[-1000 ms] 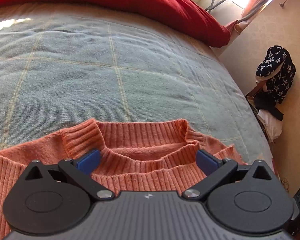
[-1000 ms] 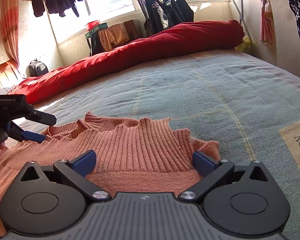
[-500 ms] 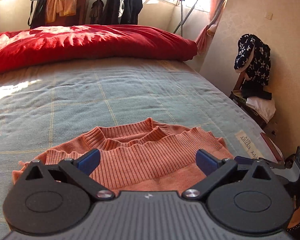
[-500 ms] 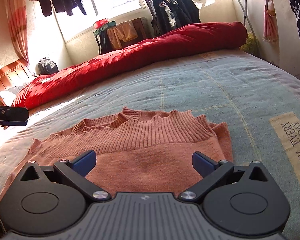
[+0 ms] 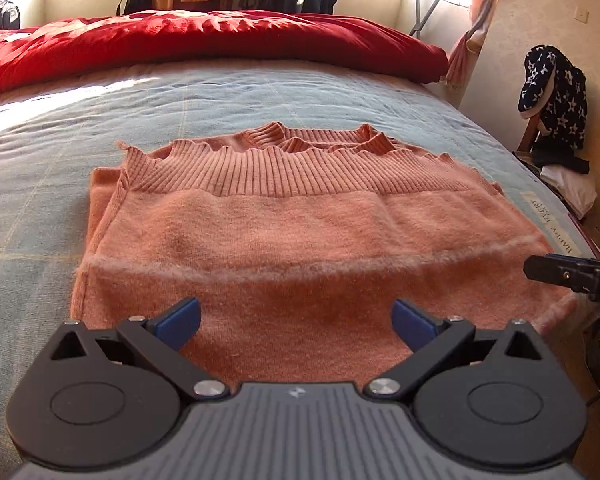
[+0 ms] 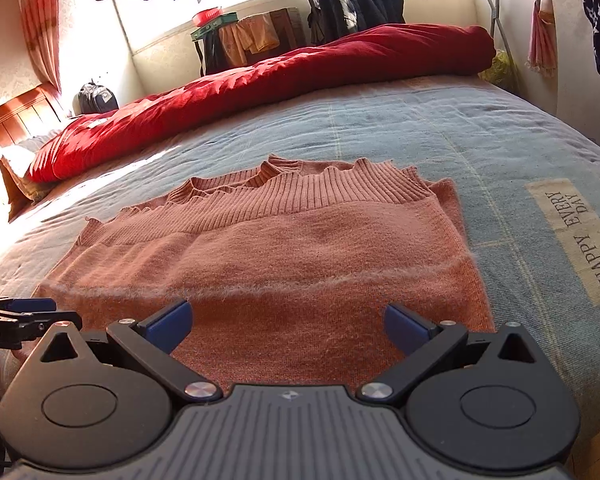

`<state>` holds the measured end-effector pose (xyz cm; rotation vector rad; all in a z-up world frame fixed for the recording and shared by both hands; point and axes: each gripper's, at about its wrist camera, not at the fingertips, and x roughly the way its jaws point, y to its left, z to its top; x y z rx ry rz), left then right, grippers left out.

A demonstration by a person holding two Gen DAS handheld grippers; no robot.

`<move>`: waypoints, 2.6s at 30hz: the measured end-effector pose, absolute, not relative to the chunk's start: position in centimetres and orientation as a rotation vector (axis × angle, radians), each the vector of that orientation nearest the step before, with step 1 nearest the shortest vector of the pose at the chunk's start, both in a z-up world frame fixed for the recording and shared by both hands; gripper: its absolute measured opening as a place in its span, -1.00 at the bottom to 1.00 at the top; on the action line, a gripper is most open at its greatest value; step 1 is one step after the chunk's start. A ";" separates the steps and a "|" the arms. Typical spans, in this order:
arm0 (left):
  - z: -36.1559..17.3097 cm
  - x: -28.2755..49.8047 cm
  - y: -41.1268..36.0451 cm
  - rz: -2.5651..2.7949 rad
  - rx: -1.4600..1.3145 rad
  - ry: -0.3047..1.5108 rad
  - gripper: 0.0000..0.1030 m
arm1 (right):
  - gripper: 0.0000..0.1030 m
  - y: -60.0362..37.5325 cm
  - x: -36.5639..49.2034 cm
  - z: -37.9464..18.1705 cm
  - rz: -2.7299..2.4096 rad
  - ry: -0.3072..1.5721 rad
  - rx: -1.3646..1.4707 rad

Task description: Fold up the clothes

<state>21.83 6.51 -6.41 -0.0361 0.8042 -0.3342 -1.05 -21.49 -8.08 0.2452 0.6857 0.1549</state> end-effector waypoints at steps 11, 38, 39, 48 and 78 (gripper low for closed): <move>-8.0 19.2 7.3 -0.313 -0.078 0.845 0.96 | 1.00 -20.8 -1.5 -8.2 0.168 0.711 0.238; -6.5 18.2 6.9 -0.337 -0.116 0.809 0.96 | 1.00 -24.2 -3.1 -7.8 0.120 0.650 0.235; -6.4 18.1 6.8 -0.339 -0.114 0.810 0.96 | 1.00 -24.5 -2.5 -7.9 0.123 0.650 0.252; -6.0 18.3 7.2 -0.328 -0.117 0.802 0.96 | 1.00 -26.3 -0.3 -9.1 0.146 0.660 0.329; -6.1 20.6 7.2 -0.324 -0.116 0.782 0.96 | 1.00 -27.4 7.4 -7.9 0.224 0.591 0.375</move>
